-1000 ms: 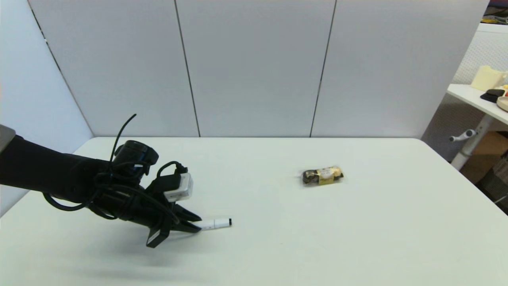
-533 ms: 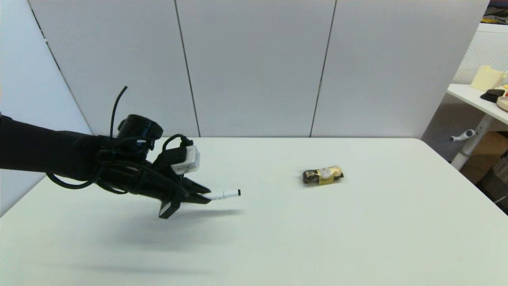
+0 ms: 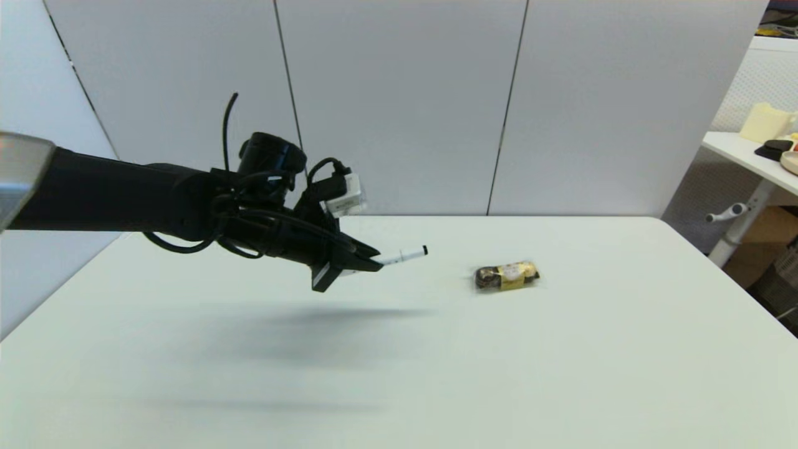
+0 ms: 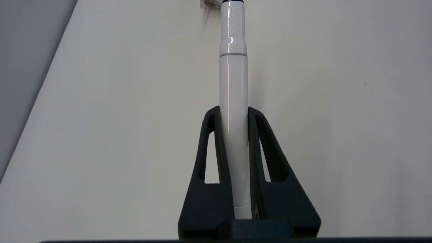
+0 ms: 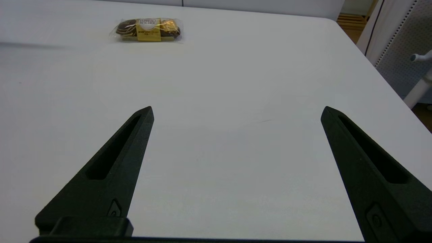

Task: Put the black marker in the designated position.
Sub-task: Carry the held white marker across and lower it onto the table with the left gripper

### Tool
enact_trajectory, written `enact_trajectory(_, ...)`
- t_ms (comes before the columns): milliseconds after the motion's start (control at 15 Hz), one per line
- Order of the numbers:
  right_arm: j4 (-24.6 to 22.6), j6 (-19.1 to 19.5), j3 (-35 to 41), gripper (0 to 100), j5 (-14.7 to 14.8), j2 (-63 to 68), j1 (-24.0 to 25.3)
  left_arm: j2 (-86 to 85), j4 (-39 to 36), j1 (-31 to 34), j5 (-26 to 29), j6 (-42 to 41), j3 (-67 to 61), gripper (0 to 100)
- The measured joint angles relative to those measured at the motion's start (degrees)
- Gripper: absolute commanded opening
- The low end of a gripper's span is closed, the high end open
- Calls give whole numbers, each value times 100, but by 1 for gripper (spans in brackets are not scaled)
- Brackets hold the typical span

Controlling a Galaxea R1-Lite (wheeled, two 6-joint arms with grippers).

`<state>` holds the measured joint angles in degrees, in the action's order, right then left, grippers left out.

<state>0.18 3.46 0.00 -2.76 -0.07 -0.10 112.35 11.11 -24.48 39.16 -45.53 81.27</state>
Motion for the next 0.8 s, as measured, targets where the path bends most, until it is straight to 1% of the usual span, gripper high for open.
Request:
enact_trajectory(600, 0, 1, 0, 100, 0, 0, 0, 1213, 190, -380, -104, 9, 1139, 0)
enact_trajectory(800, -2, 1, 0, 100, -2, 0, 0, 1558, 560, -482, -143, -113, 1580, 0)
